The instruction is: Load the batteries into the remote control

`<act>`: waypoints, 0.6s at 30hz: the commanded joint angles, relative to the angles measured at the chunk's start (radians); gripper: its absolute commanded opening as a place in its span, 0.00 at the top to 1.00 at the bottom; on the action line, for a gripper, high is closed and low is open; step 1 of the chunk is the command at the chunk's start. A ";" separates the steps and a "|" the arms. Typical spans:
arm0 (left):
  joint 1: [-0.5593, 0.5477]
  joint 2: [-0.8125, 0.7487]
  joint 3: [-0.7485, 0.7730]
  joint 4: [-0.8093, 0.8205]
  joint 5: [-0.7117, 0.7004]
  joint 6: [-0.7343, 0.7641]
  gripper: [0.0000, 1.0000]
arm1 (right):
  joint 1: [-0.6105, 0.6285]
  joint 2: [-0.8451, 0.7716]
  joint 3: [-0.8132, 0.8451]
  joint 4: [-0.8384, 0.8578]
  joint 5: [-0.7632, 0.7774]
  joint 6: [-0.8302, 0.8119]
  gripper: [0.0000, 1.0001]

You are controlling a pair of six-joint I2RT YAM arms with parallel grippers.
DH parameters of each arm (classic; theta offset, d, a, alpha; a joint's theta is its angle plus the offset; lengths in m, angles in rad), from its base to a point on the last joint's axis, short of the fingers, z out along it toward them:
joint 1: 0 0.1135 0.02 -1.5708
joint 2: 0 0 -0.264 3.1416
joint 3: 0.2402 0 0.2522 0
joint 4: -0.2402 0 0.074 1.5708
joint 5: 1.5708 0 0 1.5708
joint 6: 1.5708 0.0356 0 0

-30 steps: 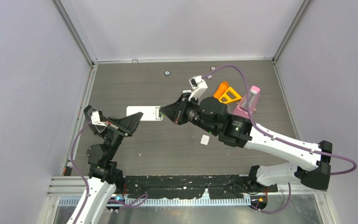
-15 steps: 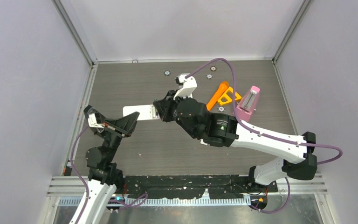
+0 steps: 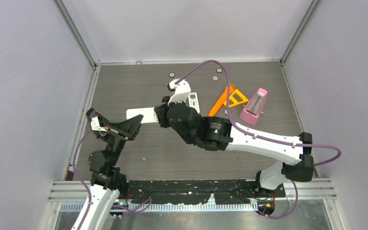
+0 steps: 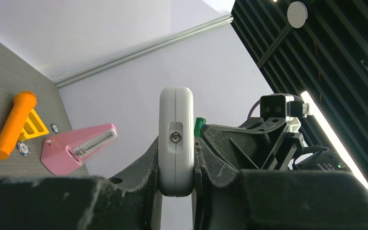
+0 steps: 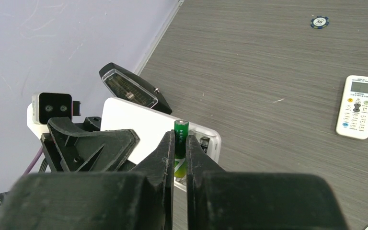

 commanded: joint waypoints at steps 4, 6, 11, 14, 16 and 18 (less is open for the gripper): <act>0.004 -0.003 0.007 0.033 -0.013 -0.001 1.00 | 0.036 0.041 0.092 -0.042 0.103 -0.017 0.92; 0.003 -0.004 0.007 0.032 -0.014 -0.002 1.00 | 0.040 0.050 0.099 -0.053 0.125 -0.018 0.92; 0.004 -0.010 0.004 0.037 -0.013 -0.024 1.00 | 0.045 0.066 0.098 -0.055 0.168 -0.021 0.89; 0.004 -0.011 -0.003 0.039 -0.015 -0.047 1.00 | 0.050 0.071 0.095 -0.055 0.191 -0.022 0.88; 0.003 -0.013 -0.010 0.043 -0.022 -0.064 1.00 | 0.052 0.071 0.089 -0.051 0.198 -0.024 0.88; 0.004 -0.014 -0.017 0.049 -0.024 -0.077 1.00 | 0.056 0.072 0.087 -0.049 0.197 -0.027 0.88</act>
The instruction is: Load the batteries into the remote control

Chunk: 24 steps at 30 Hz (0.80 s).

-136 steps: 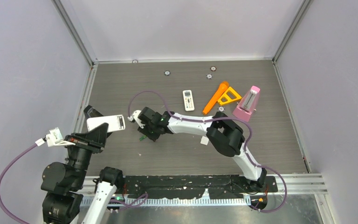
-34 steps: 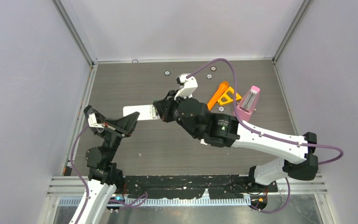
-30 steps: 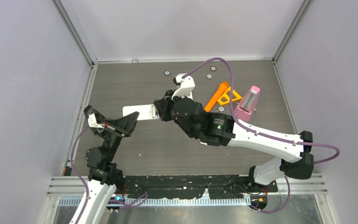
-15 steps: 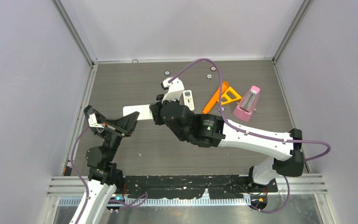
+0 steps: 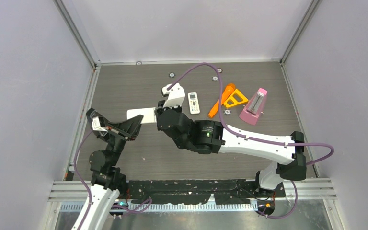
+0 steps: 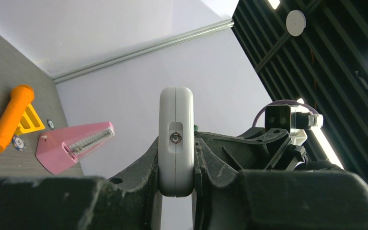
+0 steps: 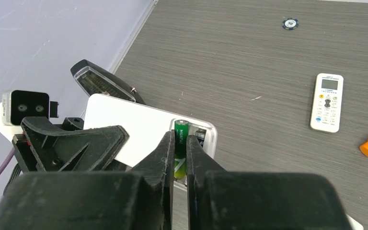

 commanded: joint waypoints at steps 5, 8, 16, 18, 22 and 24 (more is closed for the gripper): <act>0.004 -0.015 -0.014 0.059 -0.039 -0.056 1.00 | 0.014 -0.004 0.024 0.009 0.042 0.005 0.83; 0.004 -0.007 -0.014 0.070 -0.040 -0.061 1.00 | 0.016 -0.004 0.016 0.009 0.033 0.021 0.82; 0.004 -0.004 -0.013 0.088 -0.029 -0.072 1.00 | 0.019 0.018 0.022 0.021 0.051 0.022 0.82; 0.003 -0.011 -0.014 0.082 -0.033 -0.073 1.00 | 0.019 0.021 0.024 0.025 0.065 0.019 0.81; 0.003 -0.015 -0.016 0.084 -0.036 -0.082 1.00 | 0.019 0.030 0.018 0.024 0.075 0.032 0.79; 0.004 -0.013 -0.019 0.092 -0.036 -0.087 1.00 | 0.019 0.032 0.011 0.030 0.082 0.042 0.79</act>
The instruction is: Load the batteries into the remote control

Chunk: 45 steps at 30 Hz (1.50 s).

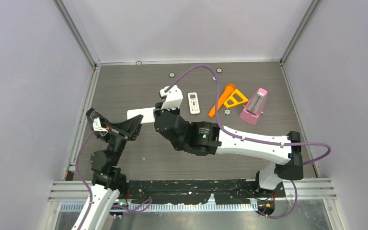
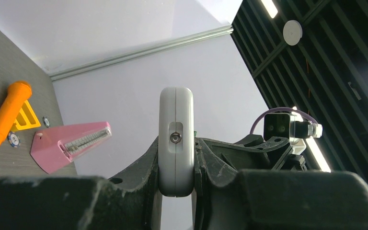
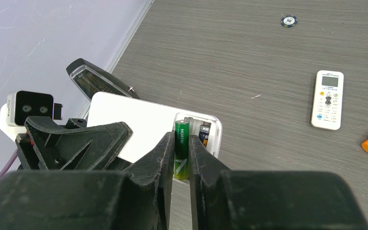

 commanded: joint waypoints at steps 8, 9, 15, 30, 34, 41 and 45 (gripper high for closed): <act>0.003 -0.022 -0.004 0.087 -0.015 -0.043 1.00 | 0.006 0.008 -0.010 0.073 0.114 0.047 0.78; 0.003 -0.021 -0.004 0.087 -0.015 -0.043 1.00 | 0.006 0.008 -0.012 0.075 0.120 0.048 0.78; 0.003 -0.022 -0.009 0.088 -0.019 -0.049 1.00 | 0.006 0.010 -0.025 0.093 0.136 0.047 0.78; 0.004 -0.023 -0.020 0.088 -0.055 -0.096 1.00 | 0.024 0.042 -0.039 0.092 0.161 0.024 0.73; 0.004 -0.025 -0.018 0.084 -0.059 -0.094 1.00 | 0.026 0.032 -0.046 0.074 0.157 0.038 0.73; 0.003 -0.021 -0.020 0.080 -0.058 -0.081 1.00 | 0.027 -0.012 -0.045 0.042 0.159 0.060 0.69; 0.004 -0.020 -0.017 0.074 -0.056 -0.074 1.00 | 0.027 -0.021 -0.039 0.038 0.154 0.057 0.57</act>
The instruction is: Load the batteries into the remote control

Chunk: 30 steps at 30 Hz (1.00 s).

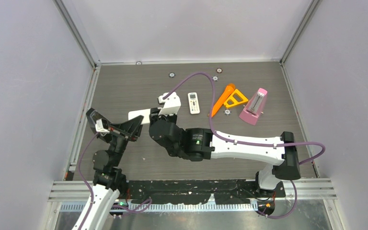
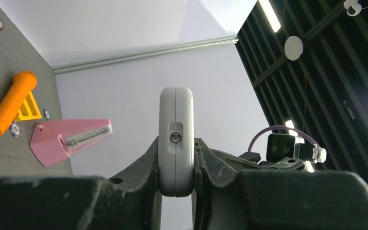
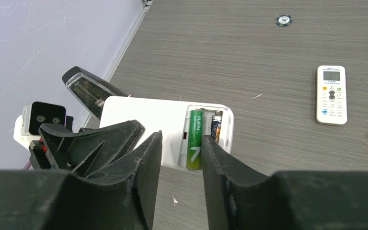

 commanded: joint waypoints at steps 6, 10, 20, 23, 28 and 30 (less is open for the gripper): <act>0.004 -0.020 0.020 0.073 -0.032 0.001 1.00 | -0.001 -0.096 0.010 -0.042 0.030 0.010 0.56; 0.004 -0.025 0.021 0.062 -0.028 0.009 1.00 | -0.011 -0.121 0.005 -0.043 -0.034 -0.005 0.62; 0.004 -0.054 0.025 0.020 -0.022 0.034 1.00 | -0.041 -0.152 -0.005 -0.079 -0.358 -0.046 0.77; 0.003 -0.059 0.029 0.010 -0.018 0.042 1.00 | -0.049 -0.141 0.004 -0.103 -0.393 -0.042 0.78; 0.004 -0.059 0.034 0.011 -0.013 0.044 1.00 | -0.064 -0.115 0.019 -0.136 -0.412 -0.027 0.85; 0.003 -0.061 0.036 0.011 -0.012 0.046 1.00 | -0.070 -0.104 0.022 -0.149 -0.414 -0.022 0.87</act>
